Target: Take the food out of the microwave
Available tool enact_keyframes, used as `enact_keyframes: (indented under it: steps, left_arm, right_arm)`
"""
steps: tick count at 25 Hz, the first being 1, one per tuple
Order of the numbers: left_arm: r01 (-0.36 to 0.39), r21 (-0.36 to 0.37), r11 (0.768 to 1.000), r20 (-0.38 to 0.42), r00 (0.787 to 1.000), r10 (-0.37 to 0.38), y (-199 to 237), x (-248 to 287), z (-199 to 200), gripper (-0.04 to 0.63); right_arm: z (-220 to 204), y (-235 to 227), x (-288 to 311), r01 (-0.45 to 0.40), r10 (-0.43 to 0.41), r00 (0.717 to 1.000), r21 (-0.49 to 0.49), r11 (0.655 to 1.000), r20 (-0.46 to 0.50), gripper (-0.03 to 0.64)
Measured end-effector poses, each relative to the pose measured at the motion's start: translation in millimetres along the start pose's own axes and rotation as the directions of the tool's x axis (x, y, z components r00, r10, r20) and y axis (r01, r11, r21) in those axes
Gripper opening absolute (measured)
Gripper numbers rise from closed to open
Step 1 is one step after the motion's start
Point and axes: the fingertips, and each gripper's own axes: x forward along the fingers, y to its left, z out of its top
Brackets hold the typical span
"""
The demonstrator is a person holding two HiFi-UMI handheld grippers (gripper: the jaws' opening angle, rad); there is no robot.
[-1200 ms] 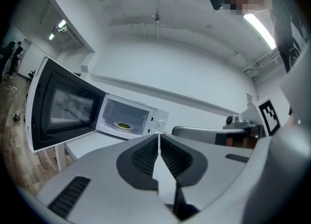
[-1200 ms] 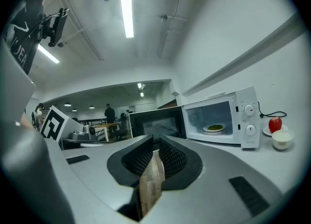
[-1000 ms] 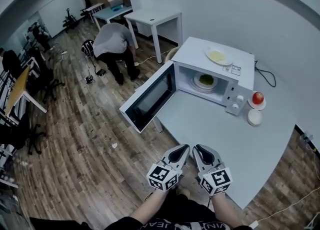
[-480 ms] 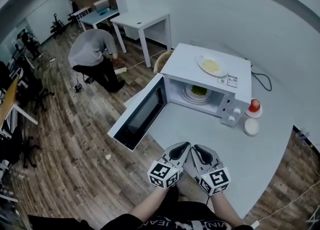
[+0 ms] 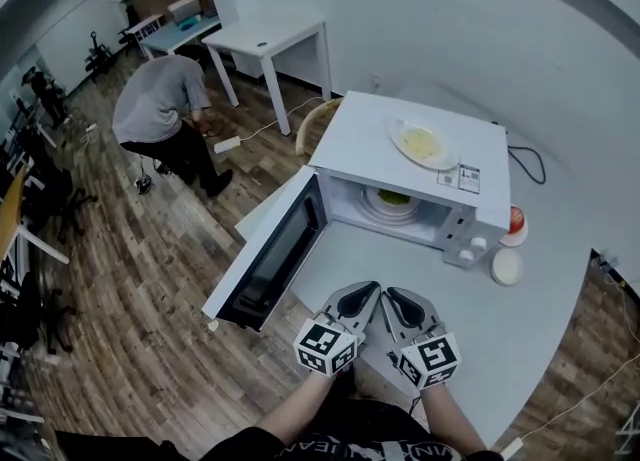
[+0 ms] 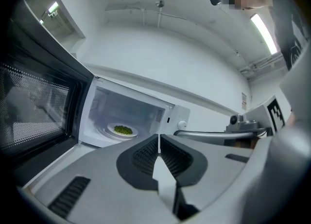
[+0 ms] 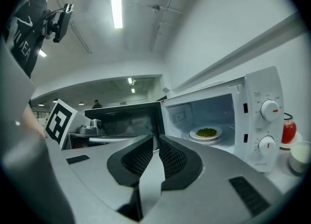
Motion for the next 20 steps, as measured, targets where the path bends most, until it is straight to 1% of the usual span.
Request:
enact_keyframes:
  steps: [13,20]
  left_arm:
    - [0.053,-0.017,0.998,-0.034,0.998,-0.053,40,49,5,0.019]
    - [0.086,-0.004,0.996,-0.068,0.994,-0.086,60,67,6,0.019]
  right_arm:
    - [1,-47,47,0.066,-0.065,0.997,0.023,0.998,-0.028,0.054]
    - [-3,-66,72,0.093,-0.092,0.995,0.021,0.995,-0.048,0.054]
